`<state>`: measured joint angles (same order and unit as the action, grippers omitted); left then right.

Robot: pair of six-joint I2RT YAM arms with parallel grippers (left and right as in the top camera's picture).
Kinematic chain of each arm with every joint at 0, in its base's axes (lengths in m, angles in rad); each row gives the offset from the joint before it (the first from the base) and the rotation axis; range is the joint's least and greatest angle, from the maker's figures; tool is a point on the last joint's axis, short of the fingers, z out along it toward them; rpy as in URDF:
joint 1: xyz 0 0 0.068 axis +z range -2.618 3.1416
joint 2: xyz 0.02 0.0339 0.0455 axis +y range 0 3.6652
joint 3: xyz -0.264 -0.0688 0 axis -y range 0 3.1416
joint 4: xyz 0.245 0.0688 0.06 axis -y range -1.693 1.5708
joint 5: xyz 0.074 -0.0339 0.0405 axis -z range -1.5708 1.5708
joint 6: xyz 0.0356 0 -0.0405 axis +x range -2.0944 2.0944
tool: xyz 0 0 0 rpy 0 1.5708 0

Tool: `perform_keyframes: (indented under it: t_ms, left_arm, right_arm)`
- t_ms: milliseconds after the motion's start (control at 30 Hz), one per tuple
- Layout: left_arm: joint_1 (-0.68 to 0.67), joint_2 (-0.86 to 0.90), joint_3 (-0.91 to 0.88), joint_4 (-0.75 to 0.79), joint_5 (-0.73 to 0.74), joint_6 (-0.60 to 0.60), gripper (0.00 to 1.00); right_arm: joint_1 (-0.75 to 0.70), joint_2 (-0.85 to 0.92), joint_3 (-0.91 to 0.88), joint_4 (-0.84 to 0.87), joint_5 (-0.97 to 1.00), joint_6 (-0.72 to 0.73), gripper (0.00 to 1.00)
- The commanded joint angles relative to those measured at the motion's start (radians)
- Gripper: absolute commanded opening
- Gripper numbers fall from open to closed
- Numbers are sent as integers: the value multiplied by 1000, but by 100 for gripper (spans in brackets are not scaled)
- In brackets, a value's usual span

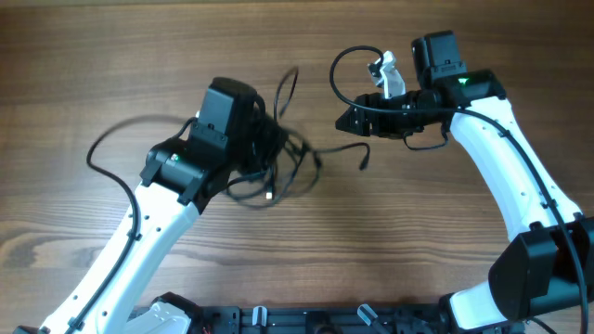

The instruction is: Untangle cables

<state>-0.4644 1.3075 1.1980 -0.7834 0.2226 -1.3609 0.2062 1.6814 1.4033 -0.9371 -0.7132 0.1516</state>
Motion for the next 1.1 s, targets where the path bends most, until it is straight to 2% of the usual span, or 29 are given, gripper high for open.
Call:
perform_keyframes:
  t_ms: [0, 100, 400, 600, 800, 900, 1067]
  left_arm:
    - [-6, -4, 5, -105, 141, -248, 4]
    - [-8, -4, 5, -142, 140, -251, 4]
    - [79, -2, 4, -142, 124, -629, 4]
    - [116, -2, 4, -141, 125, -813, 4]
    - [116, -2, 4, -118, 124, -821, 4]
    - [122, -2, 5, -98, 125, -821, 4]
    - [156, -2, 4, -97, 125, -821, 4]
  right_arm:
    - [-2, -18, 22, 2, -21, 8, 62]
    - [-2, -27, 25, 0, -51, 8, 59]
    - [0, -246, 24, 2, -43, 41, 64]
    - [105, -225, 21, 43, -14, 98, 64]
    - [270, -160, 11, 133, 146, 257, 60]
    - [308, -131, 11, 148, 203, 319, 59]
    - [324, -97, 11, 145, 267, 404, 50]
